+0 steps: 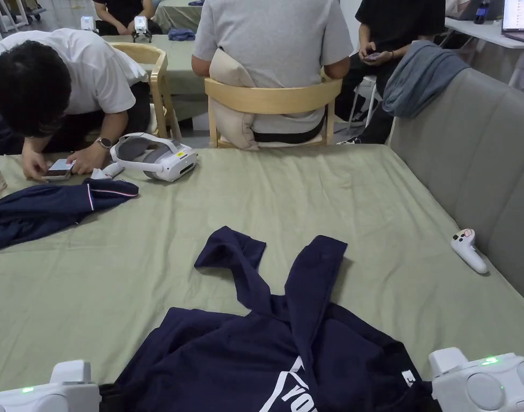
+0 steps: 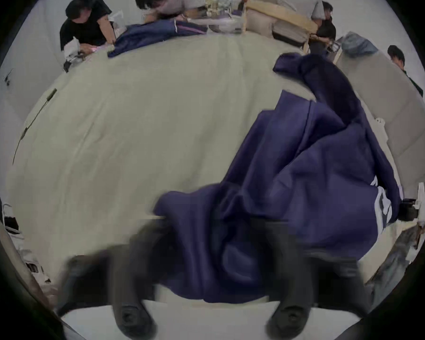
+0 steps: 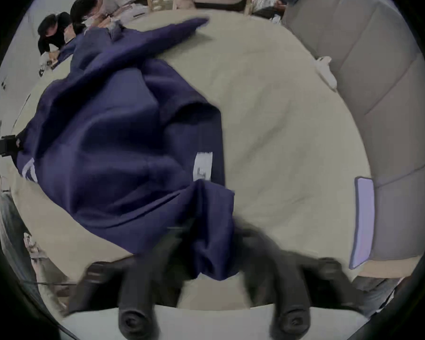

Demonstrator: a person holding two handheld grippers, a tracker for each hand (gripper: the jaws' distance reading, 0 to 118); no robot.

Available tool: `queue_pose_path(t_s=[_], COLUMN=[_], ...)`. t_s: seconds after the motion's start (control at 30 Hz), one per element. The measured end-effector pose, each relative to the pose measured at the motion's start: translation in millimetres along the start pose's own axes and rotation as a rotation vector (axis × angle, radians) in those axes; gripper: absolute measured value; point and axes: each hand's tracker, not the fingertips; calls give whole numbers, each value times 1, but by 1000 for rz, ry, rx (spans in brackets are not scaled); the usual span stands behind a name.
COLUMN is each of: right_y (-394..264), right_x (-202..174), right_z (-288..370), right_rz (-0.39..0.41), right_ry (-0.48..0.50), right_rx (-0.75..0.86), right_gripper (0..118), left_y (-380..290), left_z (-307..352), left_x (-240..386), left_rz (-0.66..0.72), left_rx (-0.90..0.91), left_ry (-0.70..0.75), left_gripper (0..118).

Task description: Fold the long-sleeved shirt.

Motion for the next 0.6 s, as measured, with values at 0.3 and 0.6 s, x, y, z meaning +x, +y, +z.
queue_pose_path(t_s=[0.3,0.6], right_y=[20,48], right_x=[13,-28], right_z=[84,75], right_rz=[-126,-39], right_ry=[74,112], right_rx=[308,316], right_gripper=[1,2], left_y=[20,-3], left_z=[49,7], left_x=[-10,-17], left_rz=[-34,-39], left_rx=[182,98], left_ry=[-6,34], left_gripper=[7,91])
